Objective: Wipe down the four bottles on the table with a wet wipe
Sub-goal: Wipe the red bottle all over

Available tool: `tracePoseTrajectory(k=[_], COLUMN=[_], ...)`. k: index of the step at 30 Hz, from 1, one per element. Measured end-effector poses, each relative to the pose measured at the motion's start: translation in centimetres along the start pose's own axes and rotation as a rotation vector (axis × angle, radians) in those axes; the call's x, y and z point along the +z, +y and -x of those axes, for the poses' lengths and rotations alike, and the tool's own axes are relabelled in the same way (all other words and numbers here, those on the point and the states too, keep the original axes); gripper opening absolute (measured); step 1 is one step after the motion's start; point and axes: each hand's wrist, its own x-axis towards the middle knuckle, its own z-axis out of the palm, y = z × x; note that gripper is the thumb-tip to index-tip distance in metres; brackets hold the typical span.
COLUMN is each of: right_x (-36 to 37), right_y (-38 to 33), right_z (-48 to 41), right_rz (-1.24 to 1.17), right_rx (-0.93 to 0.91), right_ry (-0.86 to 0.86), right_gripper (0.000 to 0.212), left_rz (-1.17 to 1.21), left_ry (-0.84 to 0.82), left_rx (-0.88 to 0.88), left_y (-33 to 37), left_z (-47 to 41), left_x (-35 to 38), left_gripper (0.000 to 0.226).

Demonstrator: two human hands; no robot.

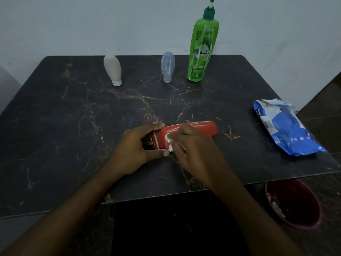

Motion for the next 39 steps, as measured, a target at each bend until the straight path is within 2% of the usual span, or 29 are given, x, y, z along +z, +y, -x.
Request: tracePoseTrajectory(k=[3, 8, 11, 13, 18, 21, 24, 27, 30, 32, 35, 39], right_x=[-0.9, -1.8, -0.4, 0.9, 1.7, 0.6, -1.5, -2.1, -0.5, 1.0, 2.6, 1.7], right_y=[2.6, 5.3, 2.8, 0.2, -1.5, 1.4, 4.9, 6.1, 4.4, 2.0, -0.7, 1.5], right_z=[0.2, 1.7, 1.5, 1.0, 0.4, 0.7, 1.1, 1.3, 0.7, 0.3, 0.3, 0.5], right_rz=[0.038, -0.03, -0.06, -0.034, -0.06, 0.061, -0.036, -0.033, -0.063, -0.115, -0.058, -0.092], right_rx=[0.154, 0.415, 0.319, 0.222, 0.178, 0.235, 0.433, 0.55, 0.52, 0.439, 0.303, 0.325], right_ry=[0.079, 0.198, 0.261, 0.227, 0.195, 0.187, 0.326, 0.371, 0.37, 0.333, 0.32, 0.306], right_gripper=[0.021, 0.024, 0.025, 0.023, 0.015, 0.012, 0.016, 0.019, 0.019, 0.015, 0.013, 0.015], left_rz=[-0.023, -0.039, -0.032, -0.022, -0.025, -0.036, -0.045, -0.066, -0.084, -0.086, -0.115, -0.121], left_ry=[0.0, 0.004, 0.01, 0.016, 0.006, 0.004, -0.004, -0.006, -0.001, 0.005, 0.013, 0.01], left_rx=[0.003, 0.017, 0.022, 0.021, 0.029, 0.034, 0.052, 0.061, 0.065, 0.062, 0.071, 0.072], left_y=[0.0, -0.1, 0.0, 0.0, -0.1, -0.2, -0.1, -0.1, 0.0, 0.0, -0.1, -0.1], left_z=[0.0, -0.2, -0.1, 0.0, 0.1, 0.0, 0.0, 0.1, 0.1, 0.2, 0.2, 0.3], left_x=[-0.1, 0.1, 0.3, 0.3, 0.1, 0.1, 0.1, 0.1, 0.2, 0.3, 0.2, 0.1], left_gripper=[0.079, 0.08, 0.079, 0.078, 0.078, 0.077, 0.077, 0.076, 0.077, 0.076, 0.076, 0.076])
